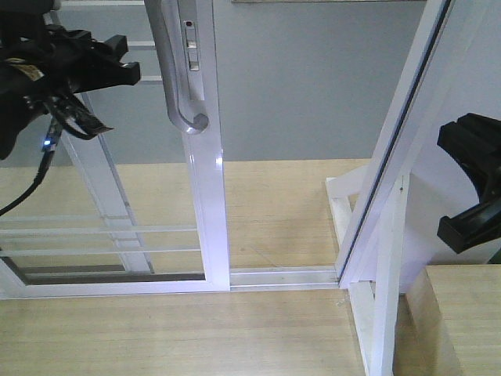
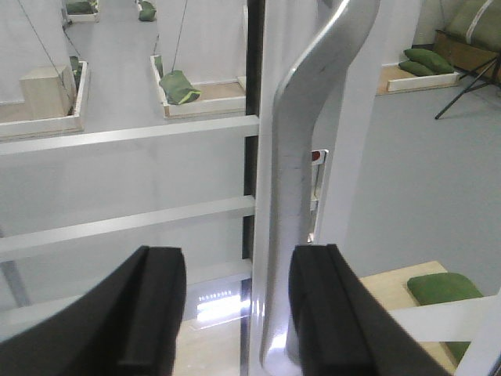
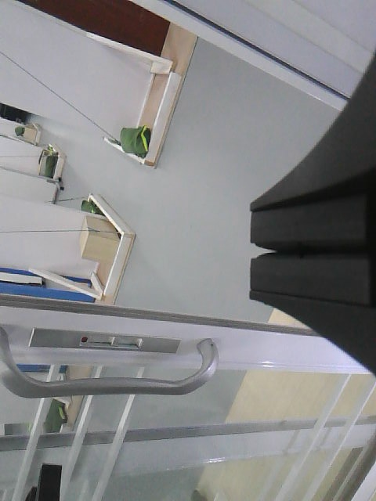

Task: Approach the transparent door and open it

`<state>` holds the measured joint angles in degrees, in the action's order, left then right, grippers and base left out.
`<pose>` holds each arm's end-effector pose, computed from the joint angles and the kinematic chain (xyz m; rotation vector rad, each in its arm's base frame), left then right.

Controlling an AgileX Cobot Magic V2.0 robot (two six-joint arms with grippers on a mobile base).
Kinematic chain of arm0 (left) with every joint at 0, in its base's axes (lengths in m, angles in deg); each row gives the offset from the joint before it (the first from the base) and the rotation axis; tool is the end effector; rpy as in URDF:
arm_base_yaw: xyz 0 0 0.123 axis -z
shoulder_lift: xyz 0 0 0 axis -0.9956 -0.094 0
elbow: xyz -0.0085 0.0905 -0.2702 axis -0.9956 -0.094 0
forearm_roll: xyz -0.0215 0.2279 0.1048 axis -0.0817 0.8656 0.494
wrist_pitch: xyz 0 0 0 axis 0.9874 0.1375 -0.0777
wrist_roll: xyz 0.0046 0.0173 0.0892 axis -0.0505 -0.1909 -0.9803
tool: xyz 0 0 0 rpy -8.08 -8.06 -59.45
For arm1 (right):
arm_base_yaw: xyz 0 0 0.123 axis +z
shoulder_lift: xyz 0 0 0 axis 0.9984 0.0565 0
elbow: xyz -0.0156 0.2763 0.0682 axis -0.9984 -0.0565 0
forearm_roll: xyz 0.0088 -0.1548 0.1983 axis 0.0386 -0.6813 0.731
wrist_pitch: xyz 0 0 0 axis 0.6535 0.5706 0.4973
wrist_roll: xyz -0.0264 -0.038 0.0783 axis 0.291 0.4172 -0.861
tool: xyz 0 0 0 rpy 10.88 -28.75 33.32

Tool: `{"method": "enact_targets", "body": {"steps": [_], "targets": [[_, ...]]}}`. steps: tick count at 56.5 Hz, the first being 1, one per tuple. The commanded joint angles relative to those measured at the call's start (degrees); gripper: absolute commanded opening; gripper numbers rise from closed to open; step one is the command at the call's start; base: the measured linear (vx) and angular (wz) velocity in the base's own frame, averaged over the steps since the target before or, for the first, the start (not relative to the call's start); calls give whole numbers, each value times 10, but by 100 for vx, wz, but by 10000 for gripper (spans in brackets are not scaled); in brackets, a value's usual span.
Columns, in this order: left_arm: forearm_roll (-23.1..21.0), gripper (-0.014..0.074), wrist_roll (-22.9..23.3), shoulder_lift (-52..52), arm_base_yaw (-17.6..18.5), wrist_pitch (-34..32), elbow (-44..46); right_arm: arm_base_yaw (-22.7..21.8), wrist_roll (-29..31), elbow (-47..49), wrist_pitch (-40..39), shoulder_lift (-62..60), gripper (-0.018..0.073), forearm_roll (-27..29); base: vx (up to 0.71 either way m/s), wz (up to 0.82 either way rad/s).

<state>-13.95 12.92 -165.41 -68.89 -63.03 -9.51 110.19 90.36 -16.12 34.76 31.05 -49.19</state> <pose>0.3342 -0.0907 0.3052 0.2192 1.7598 -0.1658 0.1274 0.0546 0.3303 -0.4897 1.6679 0.1713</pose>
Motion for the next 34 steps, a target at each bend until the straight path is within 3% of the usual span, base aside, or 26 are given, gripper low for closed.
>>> {"method": "enact_targets", "body": {"steps": [1, 34], "targets": [[18, 444, 0, -13, 12, -52, 51, -2, -1, 15, -37, -1, -4, 0, 0, 0], [23, 444, 1, -169, 26, -60, 223, -2, -1, 15, -27, -1, -4, 0, 0, 0]]}}
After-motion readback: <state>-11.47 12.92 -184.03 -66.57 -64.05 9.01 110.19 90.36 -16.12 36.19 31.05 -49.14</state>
